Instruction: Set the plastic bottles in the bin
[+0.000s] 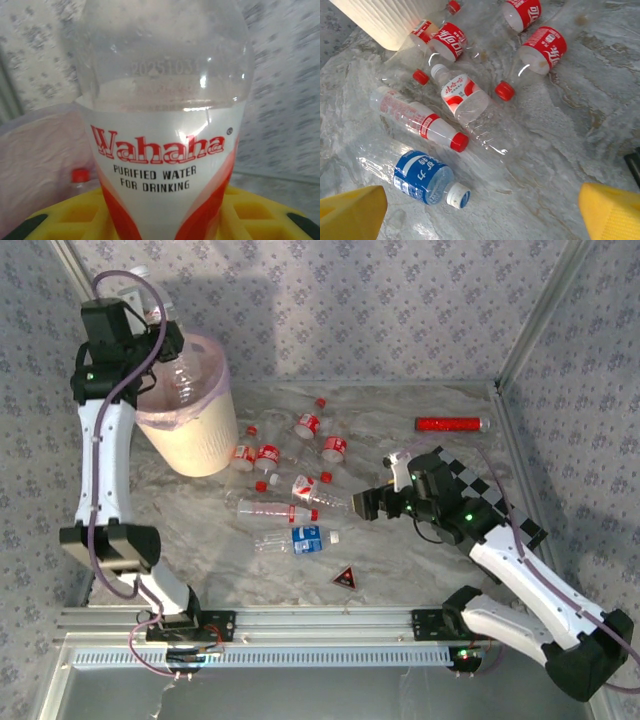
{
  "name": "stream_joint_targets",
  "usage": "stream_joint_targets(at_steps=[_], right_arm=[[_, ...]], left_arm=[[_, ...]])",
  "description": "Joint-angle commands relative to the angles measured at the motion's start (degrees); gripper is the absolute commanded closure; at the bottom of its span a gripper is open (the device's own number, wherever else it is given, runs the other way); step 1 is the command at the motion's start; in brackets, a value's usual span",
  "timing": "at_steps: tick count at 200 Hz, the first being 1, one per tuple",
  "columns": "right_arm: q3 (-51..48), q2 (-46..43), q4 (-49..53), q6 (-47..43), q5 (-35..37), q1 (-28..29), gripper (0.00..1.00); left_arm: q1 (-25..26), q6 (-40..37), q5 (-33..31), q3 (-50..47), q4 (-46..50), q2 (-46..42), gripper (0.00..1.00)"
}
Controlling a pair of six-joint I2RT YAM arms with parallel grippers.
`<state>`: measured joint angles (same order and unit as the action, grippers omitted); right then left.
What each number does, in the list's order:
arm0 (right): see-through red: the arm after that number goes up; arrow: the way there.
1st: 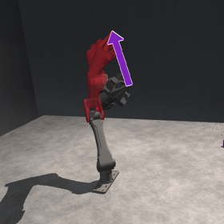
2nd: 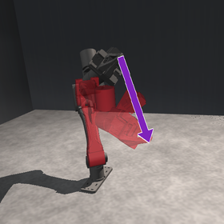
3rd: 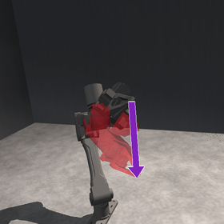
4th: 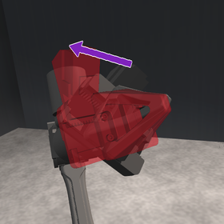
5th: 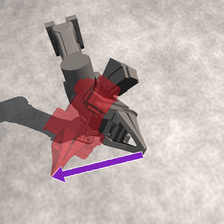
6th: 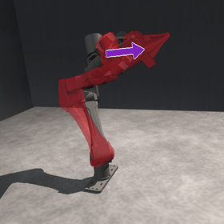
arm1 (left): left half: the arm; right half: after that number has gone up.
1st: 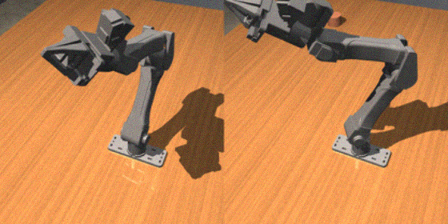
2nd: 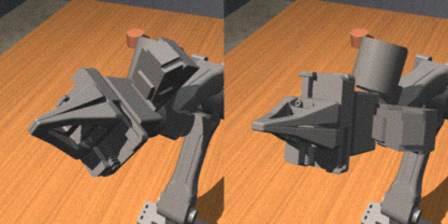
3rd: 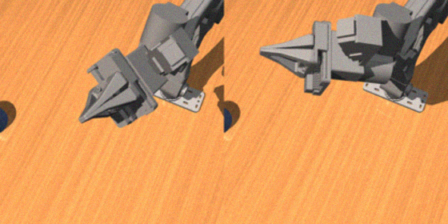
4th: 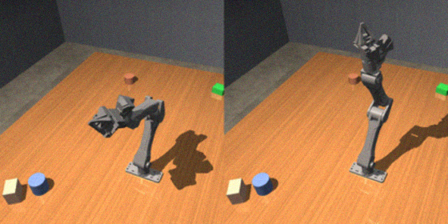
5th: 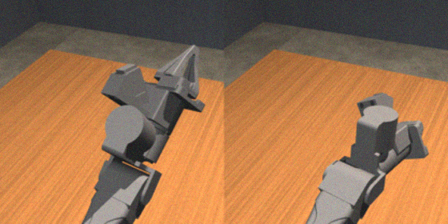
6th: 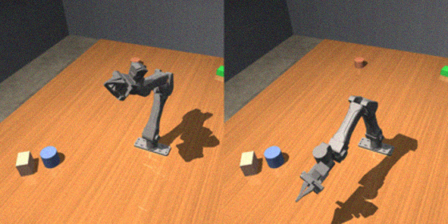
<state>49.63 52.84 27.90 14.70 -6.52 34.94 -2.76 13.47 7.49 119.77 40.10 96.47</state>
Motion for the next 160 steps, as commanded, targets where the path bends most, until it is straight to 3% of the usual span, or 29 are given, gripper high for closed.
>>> stream_joint_targets(at_steps=[1,88,160], right_arm=[[-1.16,-2.14,3.27,-0.99,3.00,-0.41,0.00],[-2.67,-5.03,5.76,-0.98,5.10,-1.08,0.00],[-4.07,-5.02,4.80,-0.37,5.40,-2.12,0.00]], left_arm=[[-0.93,-7.21,-2.76,5.61,12.27,4.87,1.00],[-1.31,-13.66,-4.20,8.21,21.92,17.80,1.00],[-1.24,-13.52,-3.36,0.36,16.44,21.92,1.00]])
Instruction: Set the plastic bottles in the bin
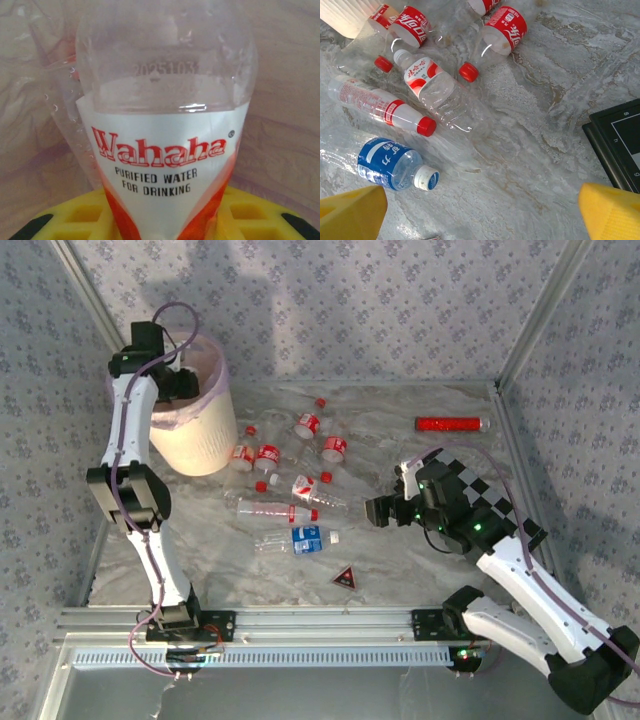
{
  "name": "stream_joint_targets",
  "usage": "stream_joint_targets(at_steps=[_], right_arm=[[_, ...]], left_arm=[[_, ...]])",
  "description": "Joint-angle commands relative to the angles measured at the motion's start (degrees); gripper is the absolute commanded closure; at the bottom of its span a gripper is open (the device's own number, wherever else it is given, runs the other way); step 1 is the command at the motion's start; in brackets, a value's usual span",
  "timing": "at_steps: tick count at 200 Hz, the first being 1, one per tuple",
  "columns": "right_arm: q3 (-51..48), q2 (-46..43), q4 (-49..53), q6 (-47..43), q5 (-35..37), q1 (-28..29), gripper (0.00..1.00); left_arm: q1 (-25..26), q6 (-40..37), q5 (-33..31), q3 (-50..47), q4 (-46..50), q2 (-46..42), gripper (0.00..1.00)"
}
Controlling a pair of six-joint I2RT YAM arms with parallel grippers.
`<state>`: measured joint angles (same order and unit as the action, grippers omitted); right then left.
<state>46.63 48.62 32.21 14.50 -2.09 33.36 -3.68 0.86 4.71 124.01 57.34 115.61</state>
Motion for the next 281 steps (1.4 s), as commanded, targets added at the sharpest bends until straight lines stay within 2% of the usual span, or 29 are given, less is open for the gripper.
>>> stream_joint_targets(at_steps=[1,8,29,69,86,119,156,174,210,240,263,281], right_arm=[[-1.13,-0.80,0.45,-0.18,0.96,-0.56,0.00],[-1.52,-0.96,0.17,-0.09,0.58,-0.71,0.00],[-2.84,-0.86,-1.21,0.18,-0.90,-1.02,0.00],[-3.54,0.80,-2.75,-1.67,-3.36,-0.86,0.00],[-3.48,1.74,-3.79,-3.61,-3.73,-0.50,0.00],[-2.89,7.23,-7.47,-10.53,-4.26,0.54,0.01],[2.16,16.13,-4.93,-18.69,-4.87,2.24,0.01],[4.26,18.94,-3.71,-22.15,-3.80,3.29,0.00],[4.57,24.17,-8.50,-32.43,0.88,5.86,0.00],[9.99,32.61,-7.71,-38.05,0.14,5.57,0.00],[15.82,40.76,-5.36,-41.43,0.04,5.40,0.00],[20.03,46.69,-4.38,-43.88,-0.44,5.15,0.00]], left_arm=[[-0.34,-0.89,-0.58,-4.00,-0.86,2.77,1.00],[-0.37,-0.82,-0.58,-4.82,-1.46,2.77,1.00],[-0.33,-0.85,0.06,-5.91,-2.15,2.46,0.89],[-0.32,-1.56,0.61,-3.91,-1.41,0.10,0.49],[-0.32,-2.04,0.80,-1.54,0.35,-0.92,0.36],[-0.17,-2.26,0.74,1.14,1.74,-4.18,0.20],[-0.05,-2.07,0.78,3.00,2.86,-9.10,0.01],[-0.07,-1.74,0.12,3.26,3.41,-11.84,0.00],[0.15,-0.12,-2.32,3.09,3.20,-17.79,0.00],[2.92,1.42,-4.45,1.24,2.77,-24.55,0.00],[8.31,3.01,-8.62,-7.34,-1.05,-33.25,0.00],[12.89,7.79,-6.13,-20.37,-8.07,-42.23,0.00]])
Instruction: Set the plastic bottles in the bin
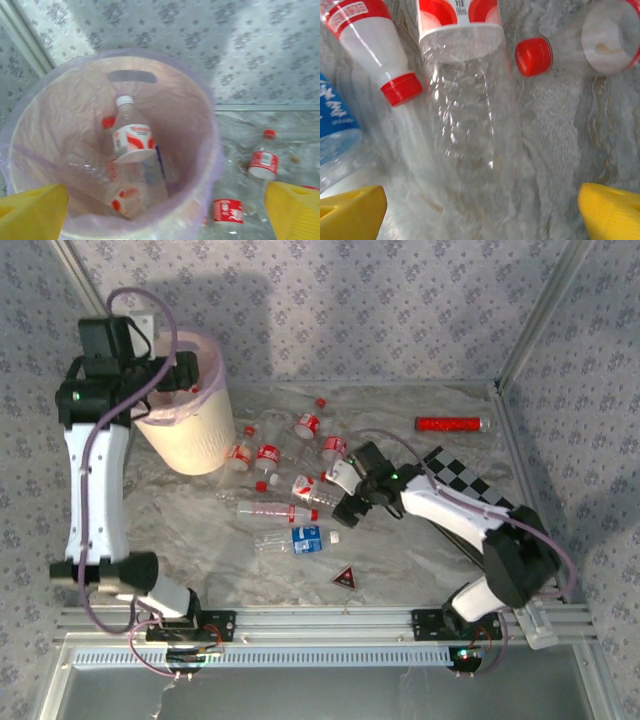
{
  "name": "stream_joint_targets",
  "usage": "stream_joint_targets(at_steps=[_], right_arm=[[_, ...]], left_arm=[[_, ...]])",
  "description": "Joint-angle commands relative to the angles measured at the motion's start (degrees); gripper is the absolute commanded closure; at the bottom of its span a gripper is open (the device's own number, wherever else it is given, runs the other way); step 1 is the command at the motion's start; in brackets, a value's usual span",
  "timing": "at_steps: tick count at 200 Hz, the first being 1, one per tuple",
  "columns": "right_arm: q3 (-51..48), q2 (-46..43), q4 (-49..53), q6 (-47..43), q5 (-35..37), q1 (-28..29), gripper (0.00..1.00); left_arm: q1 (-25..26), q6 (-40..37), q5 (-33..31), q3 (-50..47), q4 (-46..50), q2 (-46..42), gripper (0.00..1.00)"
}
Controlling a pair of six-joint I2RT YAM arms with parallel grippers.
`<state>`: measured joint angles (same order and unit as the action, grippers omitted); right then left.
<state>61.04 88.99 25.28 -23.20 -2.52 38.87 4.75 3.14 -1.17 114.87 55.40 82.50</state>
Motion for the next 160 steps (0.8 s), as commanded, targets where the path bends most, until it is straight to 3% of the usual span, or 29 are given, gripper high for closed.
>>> stream_joint_targets(at_steps=[1,28,71,127,160], right_arm=[[5.87,6.65,2.57,-6.25,-0.06,-0.41,0.00],[12.37,14.44,3.80,-8.34,-1.74,-0.99,0.00],[18.07,22.01,7.10,-10.53,-2.72,-1.32,0.00],[13.66,20.23,8.90,-10.90,-5.06,-2.06,0.01],[12.44,18.21,9.57,-9.80,-6.28,-3.00,0.10]], left_arm=[[4.68,5.89,-0.02,-12.12,-6.37,-9.59,0.00],[11.77,14.76,0.50,-29.94,-15.05,-19.68,0.00],[18.50,26.83,5.02,-48.70,-25.69,-25.87,0.00],[19.24,30.47,6.69,-54.87,-29.10,-25.69,0.00],[19.24,32.71,7.98,-56.95,-31.78,-25.46,0.00]])
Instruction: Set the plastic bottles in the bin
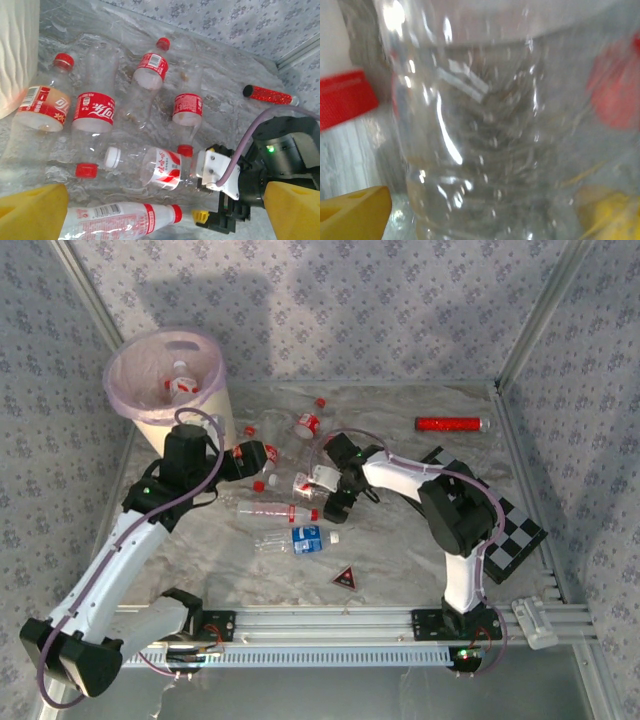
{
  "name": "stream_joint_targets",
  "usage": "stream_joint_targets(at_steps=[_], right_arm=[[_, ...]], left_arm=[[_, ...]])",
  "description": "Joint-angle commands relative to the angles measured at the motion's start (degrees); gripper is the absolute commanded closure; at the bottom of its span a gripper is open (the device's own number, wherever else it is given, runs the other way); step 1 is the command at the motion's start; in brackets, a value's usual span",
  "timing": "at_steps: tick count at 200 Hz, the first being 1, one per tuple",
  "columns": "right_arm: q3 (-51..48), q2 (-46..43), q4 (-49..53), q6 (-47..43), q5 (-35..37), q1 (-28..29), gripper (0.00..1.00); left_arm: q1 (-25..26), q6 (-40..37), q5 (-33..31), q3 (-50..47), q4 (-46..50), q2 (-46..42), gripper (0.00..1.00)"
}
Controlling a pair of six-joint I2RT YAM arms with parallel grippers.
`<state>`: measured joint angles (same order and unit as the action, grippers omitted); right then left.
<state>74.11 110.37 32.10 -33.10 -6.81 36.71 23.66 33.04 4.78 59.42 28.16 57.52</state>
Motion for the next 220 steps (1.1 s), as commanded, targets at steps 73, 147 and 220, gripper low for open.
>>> stream_joint_targets(at_steps=[73,147,220], right_arm=[[-2.08,-11.71,5.86,0.80,-2.08,-1.84,0.35],[-8.37,-28.68,1.79,10.85,-5.94,-7.28,0.52],[-25.58,-49.98,-24.11,37.18,-4.05,-9.73,0.58]], left_arm=[[0.33,4.83,2.83,-2.11,-6.29,-0.46,0.00],[0.82,12.09,10.33,-3.86,-15.99,0.31,0.00],[11.02,22.07,11.81,-4.31,-35.73,8.93,0.00]])
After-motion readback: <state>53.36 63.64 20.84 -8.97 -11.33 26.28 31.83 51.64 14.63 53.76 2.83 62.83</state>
